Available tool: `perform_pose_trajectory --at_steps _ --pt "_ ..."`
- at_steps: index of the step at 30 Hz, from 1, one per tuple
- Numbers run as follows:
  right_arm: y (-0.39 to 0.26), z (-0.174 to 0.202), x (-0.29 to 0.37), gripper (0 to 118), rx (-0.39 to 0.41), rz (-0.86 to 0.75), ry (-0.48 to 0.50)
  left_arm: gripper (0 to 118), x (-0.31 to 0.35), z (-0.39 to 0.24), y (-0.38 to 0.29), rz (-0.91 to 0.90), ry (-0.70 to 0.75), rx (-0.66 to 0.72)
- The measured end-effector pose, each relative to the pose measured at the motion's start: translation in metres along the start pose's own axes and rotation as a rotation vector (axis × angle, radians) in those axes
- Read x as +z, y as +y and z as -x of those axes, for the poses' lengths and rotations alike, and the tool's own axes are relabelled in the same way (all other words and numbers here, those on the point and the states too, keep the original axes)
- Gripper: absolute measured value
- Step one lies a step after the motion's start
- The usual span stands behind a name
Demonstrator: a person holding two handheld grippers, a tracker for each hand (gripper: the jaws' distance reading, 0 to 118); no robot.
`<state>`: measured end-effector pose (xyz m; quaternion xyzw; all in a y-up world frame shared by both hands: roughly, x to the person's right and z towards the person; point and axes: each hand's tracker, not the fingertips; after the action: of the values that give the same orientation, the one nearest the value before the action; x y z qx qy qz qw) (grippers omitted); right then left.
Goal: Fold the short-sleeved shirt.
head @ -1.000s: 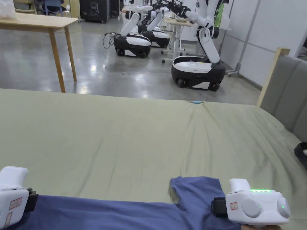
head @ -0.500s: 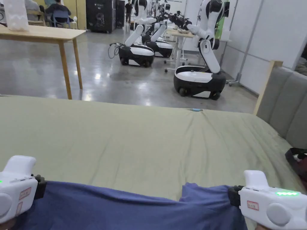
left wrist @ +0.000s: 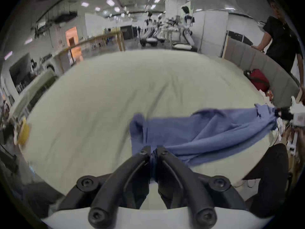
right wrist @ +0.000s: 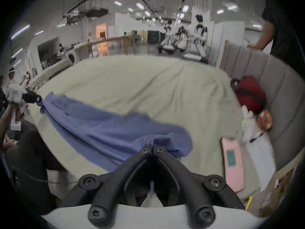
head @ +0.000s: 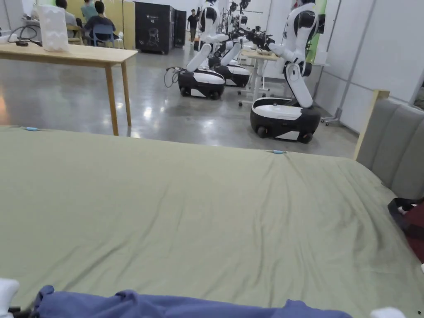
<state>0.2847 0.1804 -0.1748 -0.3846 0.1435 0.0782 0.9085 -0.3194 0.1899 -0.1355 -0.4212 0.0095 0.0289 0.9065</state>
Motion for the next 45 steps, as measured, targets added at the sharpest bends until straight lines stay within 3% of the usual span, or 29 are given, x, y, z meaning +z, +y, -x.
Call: perform_pose_trajectory --at_steps 3,4,5,6,7,8,9,13,15,16,17,18,19,20,23,26,33,35,36,37,38,41,45 --pt "-0.012 -0.001 0.000 2 -0.053 -0.003 -0.004 7 0.003 0.002 -0.011 -0.012 -0.011 0.020" --pt "-0.010 -0.005 0.000 3 -0.072 -0.027 0.002 25 0.008 -0.001 -0.008 -0.031 0.001 0.014" --pt "-0.001 -0.005 0.009 11 -0.086 -0.068 -0.009 55 0.016 -0.007 -0.001 -0.067 0.055 -0.010" --pt "0.009 -0.002 0.019 32 -0.092 -0.113 -0.023 89 0.023 -0.013 0.006 -0.099 0.089 -0.037" --pt "0.022 0.003 0.030 73 -0.084 -0.172 -0.030 109 0.035 -0.020 0.015 -0.171 0.084 -0.061" --pt "0.040 0.013 0.048 96 -0.078 -0.229 -0.024 108 0.045 -0.027 0.023 -0.239 0.079 -0.068" --pt "0.054 0.021 0.061 103 -0.085 -0.310 -0.020 108 0.054 -0.037 0.035 -0.284 0.084 -0.069" --pt "0.095 0.046 0.077 103 -0.111 -0.545 -0.002 108 0.069 -0.067 0.068 -0.489 0.092 -0.063" --pt "0.106 0.060 0.077 102 -0.096 -0.609 -0.046 104 0.071 -0.076 0.077 -0.534 0.113 -0.049" --pt "0.105 0.061 0.071 95 -0.099 -0.636 -0.096 87 0.072 -0.079 0.079 -0.536 0.120 -0.043" --pt "0.106 0.064 0.069 76 -0.094 -0.652 -0.105 63 0.072 -0.081 0.078 -0.536 0.123 -0.036" --pt "0.106 0.066 0.067 38 -0.088 -0.648 -0.090 28 0.073 -0.083 0.078 -0.533 0.133 -0.030" --pt "0.109 0.068 0.062 0 -0.090 -0.628 -0.105 2 0.073 -0.084 0.078 -0.539 0.147 -0.026" --pt "0.108 0.067 0.055 0 -0.097 -0.598 -0.146 3 0.073 -0.084 0.078 -0.542 0.152 -0.024" --pt "0.108 0.071 0.050 0 -0.113 -0.587 -0.075 2 0.076 -0.079 0.079 -0.526 0.104 -0.036" --pt "0.109 0.077 0.049 0 -0.084 -0.602 -0.114 1 0.077 -0.071 0.076 -0.520 0.112 -0.055" --pt "0.107 0.085 0.042 0 -0.088 -0.577 -0.091 2 0.068 0.008 0.057 -0.407 -0.047 0.182" --pt "0.104 0.089 0.038 0 -0.086 -0.562 -0.084 15 0.059 0.036 0.043 -0.366 -0.098 0.265" --pt "0.102 0.089 0.035 0 -0.091 -0.556 -0.077 39 0.050 0.053 0.035 -0.312 -0.162 0.325" --pt "0.100 0.090 0.031 0 -0.095 -0.548 -0.065 88 0.038 0.067 0.026 -0.248 -0.215 0.383" --pt "0.099 0.091 0.028 0 -0.098 -0.539 -0.064 113 0.027 0.078 0.017 -0.193 -0.244 0.429" --pt "0.097 0.094 0.019 0 -0.109 -0.512 -0.055 118 0.006 0.110 -0.016 -0.203 -0.312 0.583" --pt "0.097 0.100 0.012 0 -0.108 -0.480 -0.042 118 -0.051 0.128 -0.058 -0.076 -0.625 0.905"
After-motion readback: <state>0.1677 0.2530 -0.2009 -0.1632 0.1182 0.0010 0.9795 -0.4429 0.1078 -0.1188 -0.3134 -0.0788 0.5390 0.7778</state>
